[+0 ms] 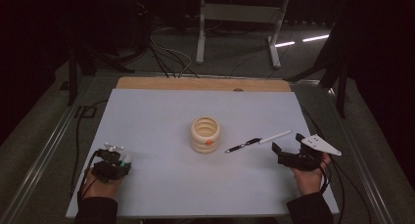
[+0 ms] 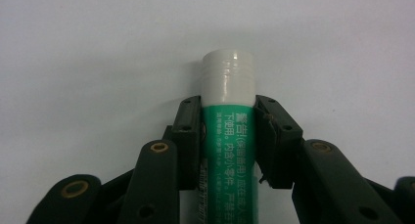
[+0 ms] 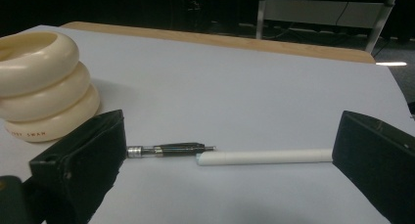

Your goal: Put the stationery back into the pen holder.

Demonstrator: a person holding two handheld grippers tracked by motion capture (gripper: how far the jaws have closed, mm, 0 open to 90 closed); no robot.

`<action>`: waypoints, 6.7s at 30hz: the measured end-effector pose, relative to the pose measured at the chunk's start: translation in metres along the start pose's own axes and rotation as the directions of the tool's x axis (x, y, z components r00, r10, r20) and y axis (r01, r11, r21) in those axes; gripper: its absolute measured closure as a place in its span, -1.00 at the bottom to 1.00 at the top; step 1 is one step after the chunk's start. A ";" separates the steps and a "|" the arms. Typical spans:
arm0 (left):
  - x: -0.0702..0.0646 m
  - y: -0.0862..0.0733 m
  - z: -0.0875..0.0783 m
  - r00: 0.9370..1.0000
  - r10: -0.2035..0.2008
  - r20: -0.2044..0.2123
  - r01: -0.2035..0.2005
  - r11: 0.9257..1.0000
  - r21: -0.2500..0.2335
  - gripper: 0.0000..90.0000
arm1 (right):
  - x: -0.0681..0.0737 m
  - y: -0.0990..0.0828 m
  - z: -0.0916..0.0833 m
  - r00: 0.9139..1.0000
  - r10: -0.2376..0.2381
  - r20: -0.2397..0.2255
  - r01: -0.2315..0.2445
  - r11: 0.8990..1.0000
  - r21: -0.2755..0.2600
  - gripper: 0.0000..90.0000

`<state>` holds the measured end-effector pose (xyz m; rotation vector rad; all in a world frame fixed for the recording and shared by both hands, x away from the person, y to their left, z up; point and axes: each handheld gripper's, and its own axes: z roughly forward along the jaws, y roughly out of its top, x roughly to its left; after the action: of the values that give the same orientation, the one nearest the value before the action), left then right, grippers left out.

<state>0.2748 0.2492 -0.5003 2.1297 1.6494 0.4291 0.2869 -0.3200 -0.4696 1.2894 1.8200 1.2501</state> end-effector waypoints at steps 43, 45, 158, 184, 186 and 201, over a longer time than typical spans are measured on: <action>-0.003 0.056 -0.026 0.994 0.082 0.067 -0.063 0.966 -0.250 0.47 | 0.003 -0.004 -0.003 0.999 0.031 -0.014 -0.032 0.999 -0.021 -1.00; -0.004 0.058 -0.027 0.994 0.086 0.074 -0.064 0.964 -0.258 0.47 | 0.004 -0.005 -0.002 1.000 0.026 -0.015 -0.026 0.999 -0.019 -1.00; -0.161 0.175 0.020 0.831 0.390 0.396 -0.129 0.828 -0.545 0.46 | 0.011 -0.008 0.006 0.998 0.029 -0.061 -0.029 1.000 -0.004 -1.00; -0.169 0.158 0.039 0.826 0.409 0.389 -0.204 0.859 -0.470 0.44 | 0.011 -0.008 0.006 0.998 0.027 -0.061 -0.028 1.000 -0.003 -1.00; -0.169 0.157 0.038 0.826 0.416 0.380 -0.215 0.856 -0.470 0.42 | 0.011 -0.008 0.006 0.998 0.028 -0.060 -0.028 1.000 -0.003 -1.00; -0.167 0.156 0.032 0.830 0.423 0.365 -0.227 0.852 -0.472 0.12 | 0.010 -0.008 0.006 0.998 0.029 -0.060 -0.029 1.000 -0.001 -1.00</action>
<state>0.3795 0.0502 -0.4491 1.9885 0.8332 0.3051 0.2852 -0.3090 -0.4785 1.2946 1.8466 1.3193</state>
